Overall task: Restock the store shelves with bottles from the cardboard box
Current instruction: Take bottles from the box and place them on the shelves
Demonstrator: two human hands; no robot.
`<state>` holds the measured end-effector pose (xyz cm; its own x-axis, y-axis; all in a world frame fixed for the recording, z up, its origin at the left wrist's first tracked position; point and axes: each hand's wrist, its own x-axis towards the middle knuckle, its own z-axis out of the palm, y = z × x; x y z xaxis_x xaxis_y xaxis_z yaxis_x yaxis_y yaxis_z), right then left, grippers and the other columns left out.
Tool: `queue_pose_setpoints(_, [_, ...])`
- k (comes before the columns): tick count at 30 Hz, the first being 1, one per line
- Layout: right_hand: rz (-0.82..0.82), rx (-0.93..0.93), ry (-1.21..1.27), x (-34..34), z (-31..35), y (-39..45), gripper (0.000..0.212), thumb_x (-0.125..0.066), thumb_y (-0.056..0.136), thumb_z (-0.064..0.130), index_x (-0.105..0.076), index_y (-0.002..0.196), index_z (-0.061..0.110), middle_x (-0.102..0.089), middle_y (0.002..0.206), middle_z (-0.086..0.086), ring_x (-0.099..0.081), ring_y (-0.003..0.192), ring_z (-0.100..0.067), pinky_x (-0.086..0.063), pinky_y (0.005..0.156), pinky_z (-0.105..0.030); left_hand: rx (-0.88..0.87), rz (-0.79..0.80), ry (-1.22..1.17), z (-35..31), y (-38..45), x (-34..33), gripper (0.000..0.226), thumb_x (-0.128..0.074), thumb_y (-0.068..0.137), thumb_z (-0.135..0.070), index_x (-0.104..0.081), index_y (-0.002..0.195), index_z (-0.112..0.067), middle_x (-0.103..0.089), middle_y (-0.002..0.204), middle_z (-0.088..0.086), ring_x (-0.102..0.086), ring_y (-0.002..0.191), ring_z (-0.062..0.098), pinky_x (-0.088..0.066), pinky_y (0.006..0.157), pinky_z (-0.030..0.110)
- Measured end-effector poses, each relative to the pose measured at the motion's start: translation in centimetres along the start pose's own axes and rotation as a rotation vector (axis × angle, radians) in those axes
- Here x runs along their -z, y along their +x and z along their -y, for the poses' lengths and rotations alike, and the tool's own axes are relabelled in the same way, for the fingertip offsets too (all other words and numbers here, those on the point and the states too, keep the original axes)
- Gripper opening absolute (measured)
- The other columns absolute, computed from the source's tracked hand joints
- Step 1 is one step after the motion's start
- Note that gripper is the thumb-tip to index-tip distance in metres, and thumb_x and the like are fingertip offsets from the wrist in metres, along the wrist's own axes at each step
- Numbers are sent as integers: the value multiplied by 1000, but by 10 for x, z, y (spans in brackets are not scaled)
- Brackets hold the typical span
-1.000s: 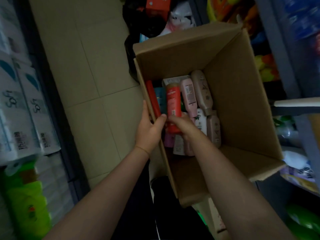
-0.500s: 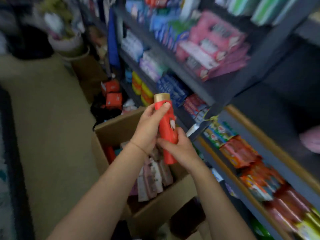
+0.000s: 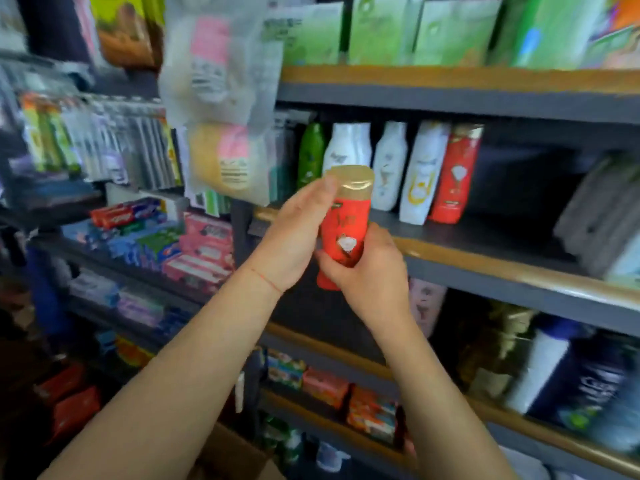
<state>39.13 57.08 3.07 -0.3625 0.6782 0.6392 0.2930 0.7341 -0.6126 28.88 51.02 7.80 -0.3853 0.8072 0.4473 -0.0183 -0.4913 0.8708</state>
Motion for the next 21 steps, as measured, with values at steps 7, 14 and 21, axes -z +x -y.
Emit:
queue_pose_setpoints(7, [-313,-36,-76,91,-39,51,55,-81,74,38,-57,115,10,-53,104,-5,-46,81,-5,-36,62,-12,-56,47,741,48,52,-39,26,-54,101,-27,-69,123,-23,-64,123,-14,-55,118,5,-35,111,26])
queue_pose_setpoints(14, [-198,-271,-291,122,-75,92,55,-79,73,42,-55,110,9,-62,108,-12,-61,94,-29,-45,73,-33,-243,60,1106,79,62,-34,11,-69,90,-35,-75,98,-30,-74,101,-12,-62,101,16,-33,100,35])
queue_pose_setpoints(21, [-85,-468,-304,118,-92,136,61,-77,77,41,-53,121,7,-63,119,-11,-63,107,-30,-47,74,-32,-209,65,1127,74,62,-34,6,-68,90,-38,-73,90,-36,-73,93,-16,-62,97,10,-32,100,35])
